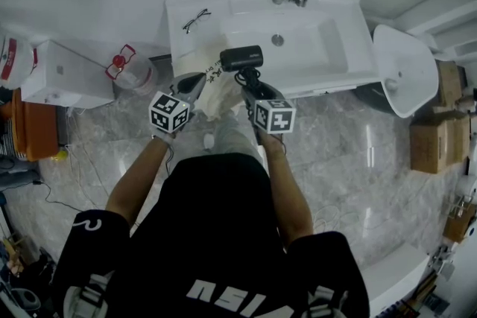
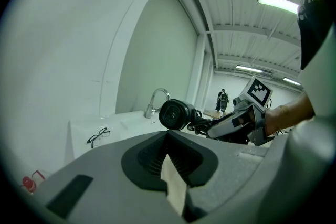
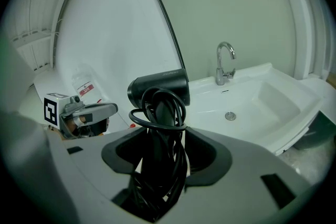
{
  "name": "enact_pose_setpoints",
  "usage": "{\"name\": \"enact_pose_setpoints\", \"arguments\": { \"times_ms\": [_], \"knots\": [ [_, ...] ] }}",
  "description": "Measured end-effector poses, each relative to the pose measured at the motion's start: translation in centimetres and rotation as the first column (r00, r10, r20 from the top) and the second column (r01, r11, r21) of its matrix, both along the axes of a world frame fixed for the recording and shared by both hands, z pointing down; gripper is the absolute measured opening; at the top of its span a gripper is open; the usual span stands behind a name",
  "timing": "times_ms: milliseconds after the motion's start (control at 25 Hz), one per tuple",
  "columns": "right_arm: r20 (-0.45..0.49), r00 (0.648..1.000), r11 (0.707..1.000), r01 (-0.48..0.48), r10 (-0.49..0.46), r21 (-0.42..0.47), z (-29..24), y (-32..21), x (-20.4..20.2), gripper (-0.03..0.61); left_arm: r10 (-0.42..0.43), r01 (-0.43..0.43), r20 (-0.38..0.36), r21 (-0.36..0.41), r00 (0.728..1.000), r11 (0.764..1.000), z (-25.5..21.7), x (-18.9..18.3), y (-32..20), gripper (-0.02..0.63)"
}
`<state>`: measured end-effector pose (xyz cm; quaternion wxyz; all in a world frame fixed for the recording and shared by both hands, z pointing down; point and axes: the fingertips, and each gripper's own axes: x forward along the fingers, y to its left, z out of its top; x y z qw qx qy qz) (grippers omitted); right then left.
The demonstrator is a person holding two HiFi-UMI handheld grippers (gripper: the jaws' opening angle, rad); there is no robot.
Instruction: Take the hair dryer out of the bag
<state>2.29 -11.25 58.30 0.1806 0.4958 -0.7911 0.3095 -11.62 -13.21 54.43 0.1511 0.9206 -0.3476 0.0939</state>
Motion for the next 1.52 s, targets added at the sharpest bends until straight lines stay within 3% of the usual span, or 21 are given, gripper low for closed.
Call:
{"name": "enact_pose_setpoints", "arguments": {
  "times_ms": [360, 640, 840, 1240, 1520],
  "knots": [
    [-0.009, 0.989, 0.989, -0.147, 0.147, 0.025, -1.2, -0.3, 7.0, 0.218, 0.169, -0.169, -0.009, 0.032, 0.986, 0.985, -1.4, 7.7, -1.1, -0.002],
    [-0.007, 0.954, 0.954, -0.299, 0.3, 0.037, -1.6, -2.0, 17.1, 0.218, 0.319, -0.318, -0.007, 0.061, 0.948, 0.946, -2.9, 17.8, -3.3, -0.002],
    [-0.009, 0.938, 0.938, -0.345, 0.346, 0.039, -1.6, -3.7, 25.4, 0.218, 0.387, -0.387, -0.001, 0.066, 0.922, 0.92, -3.7, 26.7, -5.1, -0.002],
    [-0.006, 0.928, 0.928, -0.372, 0.372, -0.012, -0.8, -9.5, 42.2, 0.218, 0.433, -0.434, 0.024, 0.035, 0.901, 0.9, -4.2, 44.0, -9.7, -0.002],
    [-0.024, 0.934, 0.934, -0.356, 0.356, -0.012, 0.4, -12.7, 51.9, 0.216, 0.396, -0.396, 0.01, 0.033, 0.918, 0.917, -4.2, 53.1, -12.8, -0.002]
  ]
}}
